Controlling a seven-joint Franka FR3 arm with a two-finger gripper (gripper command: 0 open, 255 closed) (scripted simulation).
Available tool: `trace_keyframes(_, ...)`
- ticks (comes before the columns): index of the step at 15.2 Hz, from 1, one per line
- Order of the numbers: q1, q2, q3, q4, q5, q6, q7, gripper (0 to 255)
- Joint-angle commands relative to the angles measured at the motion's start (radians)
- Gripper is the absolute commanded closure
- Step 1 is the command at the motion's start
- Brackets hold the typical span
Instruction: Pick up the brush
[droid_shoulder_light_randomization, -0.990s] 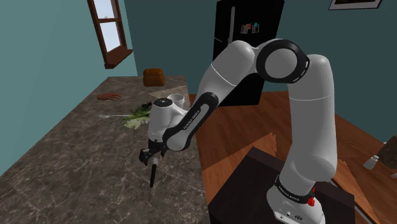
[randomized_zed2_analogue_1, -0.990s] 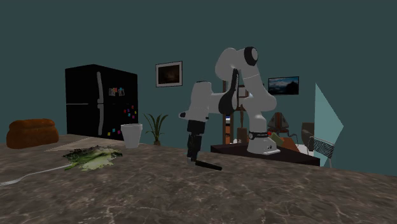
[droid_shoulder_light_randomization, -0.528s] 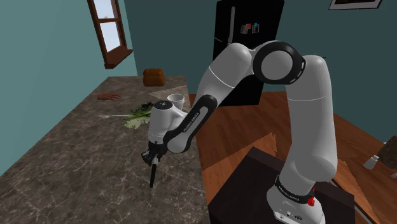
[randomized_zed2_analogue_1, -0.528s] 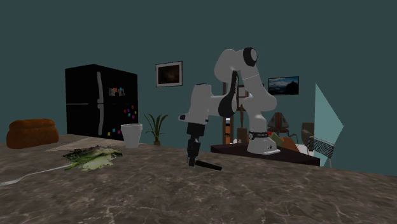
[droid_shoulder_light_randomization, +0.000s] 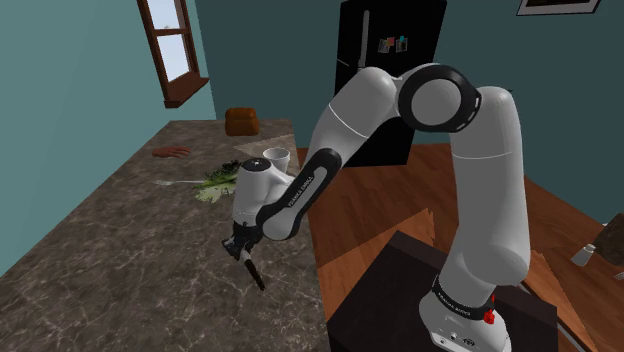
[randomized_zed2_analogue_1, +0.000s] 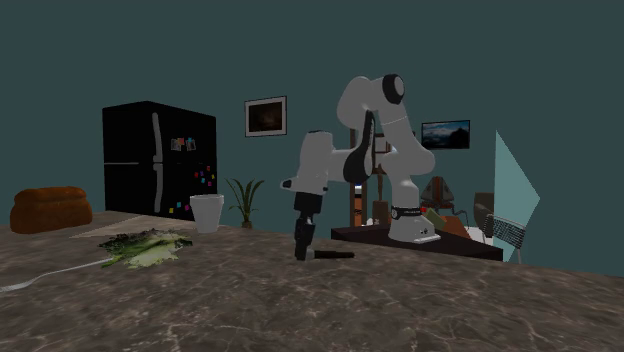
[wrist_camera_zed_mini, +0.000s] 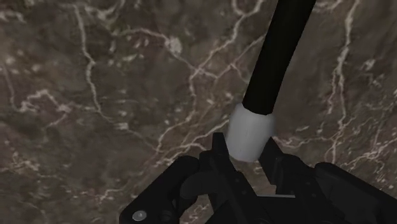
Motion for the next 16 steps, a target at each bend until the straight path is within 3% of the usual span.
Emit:
trace_keyframes(1,-0.007,-0.016,0.01,-0.003,0.01,-0.016,-0.008,255)
trace_keyframes(16,-0.054,-0.155,0.071,0.009,0.104,-0.162,-0.074,255)
